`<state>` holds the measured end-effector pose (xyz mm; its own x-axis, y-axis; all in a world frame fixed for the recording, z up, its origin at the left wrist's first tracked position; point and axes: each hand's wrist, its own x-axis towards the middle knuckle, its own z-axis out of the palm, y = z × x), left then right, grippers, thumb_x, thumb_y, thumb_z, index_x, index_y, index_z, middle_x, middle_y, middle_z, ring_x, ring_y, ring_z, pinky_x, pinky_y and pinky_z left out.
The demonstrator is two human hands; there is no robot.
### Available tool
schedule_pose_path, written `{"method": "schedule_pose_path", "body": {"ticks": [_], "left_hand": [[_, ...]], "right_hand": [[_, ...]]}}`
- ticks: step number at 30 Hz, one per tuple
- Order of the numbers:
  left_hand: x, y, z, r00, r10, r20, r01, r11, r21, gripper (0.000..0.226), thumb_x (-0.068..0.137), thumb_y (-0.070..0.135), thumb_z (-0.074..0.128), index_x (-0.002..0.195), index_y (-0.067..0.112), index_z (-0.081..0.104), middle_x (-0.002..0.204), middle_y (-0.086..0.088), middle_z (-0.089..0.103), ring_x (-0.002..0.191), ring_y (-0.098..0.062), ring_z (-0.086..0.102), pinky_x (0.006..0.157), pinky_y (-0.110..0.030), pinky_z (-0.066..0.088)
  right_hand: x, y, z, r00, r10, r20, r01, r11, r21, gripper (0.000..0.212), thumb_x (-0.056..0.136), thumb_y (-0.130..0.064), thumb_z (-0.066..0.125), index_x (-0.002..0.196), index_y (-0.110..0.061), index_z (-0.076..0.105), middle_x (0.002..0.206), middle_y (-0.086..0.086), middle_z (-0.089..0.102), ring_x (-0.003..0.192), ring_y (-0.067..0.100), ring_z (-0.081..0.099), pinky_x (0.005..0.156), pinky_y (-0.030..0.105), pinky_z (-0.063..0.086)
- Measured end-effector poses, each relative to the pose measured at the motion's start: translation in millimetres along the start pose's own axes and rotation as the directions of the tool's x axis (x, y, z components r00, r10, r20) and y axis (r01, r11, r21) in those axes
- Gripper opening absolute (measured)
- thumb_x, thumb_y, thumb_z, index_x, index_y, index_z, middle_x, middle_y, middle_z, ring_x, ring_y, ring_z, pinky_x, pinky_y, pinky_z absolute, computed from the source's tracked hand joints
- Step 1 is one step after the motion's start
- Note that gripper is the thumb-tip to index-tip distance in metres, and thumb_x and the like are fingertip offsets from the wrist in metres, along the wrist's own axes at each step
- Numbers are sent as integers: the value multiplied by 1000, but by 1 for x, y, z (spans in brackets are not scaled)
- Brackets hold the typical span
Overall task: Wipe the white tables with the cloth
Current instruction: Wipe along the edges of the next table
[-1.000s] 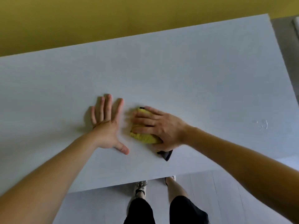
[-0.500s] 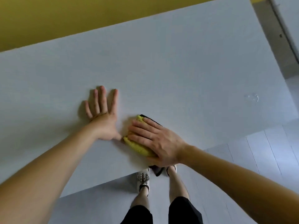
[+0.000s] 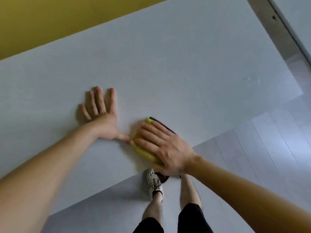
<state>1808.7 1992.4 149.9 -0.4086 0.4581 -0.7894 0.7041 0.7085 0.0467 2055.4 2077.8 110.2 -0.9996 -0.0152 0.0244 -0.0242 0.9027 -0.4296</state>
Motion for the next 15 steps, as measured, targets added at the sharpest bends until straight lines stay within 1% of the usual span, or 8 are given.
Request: {"method": "schedule_pose_path", "body": {"ticks": [2,4,7,9,11,12,13,15], "left_hand": [[0,1,-1,1000,0,8,0,1000,-3,195,30,92,88,142,33,-60,150,-20,-64,141,-41,-59,121,-70,-21],[1,0,-1,1000,-6,14,6,1000,6,195,29,93,88,141,33,-61,149,-19,-65,140,-41,-59,121,-70,-21],[2,0,0,1000,-22,16,22,1000,1,195,31,90,90,139,34,-62,149,-19,-66,141,-40,-59,121,-70,-20],[0,0,1,1000,-24,10,24,1000,13,194,31,90,90,134,35,-64,149,-18,-66,141,-40,-58,122,-70,-19],[-1,2,1,1000,-20,8,20,1000,13,192,33,89,91,133,35,-64,149,-18,-65,142,-39,-58,122,-70,-19],[-2,2,1,1000,-18,2,18,1000,15,192,34,89,90,135,35,-63,150,-19,-65,142,-39,-58,122,-71,-19],[-3,2,1,1000,-21,-4,21,1000,20,192,34,89,91,138,34,-62,151,-19,-64,142,-39,-58,123,-71,-19],[-3,2,1,1000,-28,-9,28,999,23,193,35,89,91,143,34,-59,152,-19,-63,143,-39,-57,123,-71,-18]], "right_hand": [[-24,6,-3,963,-211,165,212,977,14,87,86,-44,71,165,-17,45,176,12,32,169,30,13,135,57,13],[-16,47,-23,961,-203,187,214,976,-40,86,87,-47,69,165,-19,46,176,11,34,168,29,14,135,58,13],[7,120,-57,990,140,-26,-142,981,-135,81,93,-56,54,163,-15,48,171,14,41,166,33,23,135,58,14],[16,135,-60,911,373,-175,-394,913,-109,83,91,-55,52,161,-13,49,169,17,44,164,38,26,134,60,15],[23,100,-38,832,476,-285,-507,861,-40,84,86,-50,59,160,-11,50,167,20,44,164,42,26,133,62,17],[22,69,-24,851,445,-277,-471,882,-30,84,85,-47,63,160,-11,51,168,20,43,164,41,25,133,61,16],[17,40,-12,916,336,-220,-352,935,-41,84,85,-44,67,161,-12,50,169,19,42,165,39,23,134,59,15],[-1,8,-1,1000,-5,-3,5,1000,-24,84,87,-41,72,162,-14,49,172,16,39,166,35,20,135,56,13]]}}
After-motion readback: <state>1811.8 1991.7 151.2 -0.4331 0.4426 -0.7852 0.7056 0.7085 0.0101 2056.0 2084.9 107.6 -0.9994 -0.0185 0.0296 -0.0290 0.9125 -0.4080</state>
